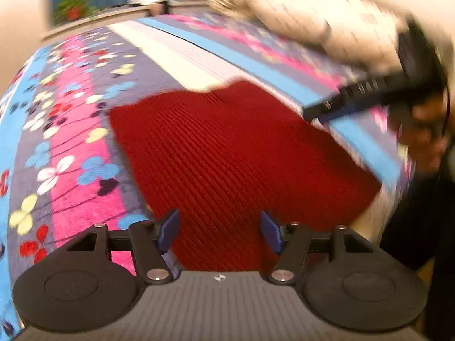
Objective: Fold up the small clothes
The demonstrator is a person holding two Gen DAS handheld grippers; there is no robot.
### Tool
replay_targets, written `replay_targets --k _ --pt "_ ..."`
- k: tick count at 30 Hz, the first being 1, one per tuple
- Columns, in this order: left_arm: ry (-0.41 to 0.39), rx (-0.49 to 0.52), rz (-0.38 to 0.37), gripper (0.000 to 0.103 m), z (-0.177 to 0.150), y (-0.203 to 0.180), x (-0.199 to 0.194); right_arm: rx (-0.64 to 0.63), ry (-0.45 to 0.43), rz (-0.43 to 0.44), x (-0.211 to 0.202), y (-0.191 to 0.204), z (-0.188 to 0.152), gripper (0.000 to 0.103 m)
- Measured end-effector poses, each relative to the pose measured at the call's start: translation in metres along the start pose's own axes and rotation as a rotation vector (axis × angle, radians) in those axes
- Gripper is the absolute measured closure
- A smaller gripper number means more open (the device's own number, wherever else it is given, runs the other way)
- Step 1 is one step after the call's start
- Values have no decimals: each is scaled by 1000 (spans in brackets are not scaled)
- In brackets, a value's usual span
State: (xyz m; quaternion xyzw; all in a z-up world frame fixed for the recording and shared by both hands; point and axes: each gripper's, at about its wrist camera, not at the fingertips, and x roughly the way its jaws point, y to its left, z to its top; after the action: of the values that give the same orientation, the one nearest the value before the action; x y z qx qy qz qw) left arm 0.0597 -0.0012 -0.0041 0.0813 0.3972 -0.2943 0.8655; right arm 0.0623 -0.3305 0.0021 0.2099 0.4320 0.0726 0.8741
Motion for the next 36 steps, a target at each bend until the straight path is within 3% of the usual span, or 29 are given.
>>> replay_targets --k 3,6,12,16,21,25,26,28,29,32,34,36 --pt "-24 -131 17 15 17 26 -11 150 4 -20 11 -24 9 27" --pt "6 -207 49 15 38 50 -8 238 78 -33 31 -38 10 21" --pt "95 -377 -54 15 39 100 30 351 177 14 57 -56 9 15" --pt "130 -619 -202 15 23 117 58 364 208 57 67 -59 9 12" --pt "156 -643 -295 9 26 118 80 357 234 149 80 -53 9 11" --pt "169 -679 -326 6 26 121 94 325 241 159 88 -44 10 11" --pt "171 -685 -330 6 26 121 97 322 236 160 88 -44 11 13" --pt "166 -694 -331 6 25 123 105 329 218 185 88 -44 13 32" --pt "161 -695 -328 6 27 125 113 328 205 184 88 -42 14 33" --pt "142 -634 -285 16 35 120 113 296 159 171 86 -36 16 42" --pt "120 -583 -263 33 45 116 100 286 117 171 81 -33 18 50" --pt "57 -479 -221 37 60 109 81 257 59 189 76 -26 22 55"
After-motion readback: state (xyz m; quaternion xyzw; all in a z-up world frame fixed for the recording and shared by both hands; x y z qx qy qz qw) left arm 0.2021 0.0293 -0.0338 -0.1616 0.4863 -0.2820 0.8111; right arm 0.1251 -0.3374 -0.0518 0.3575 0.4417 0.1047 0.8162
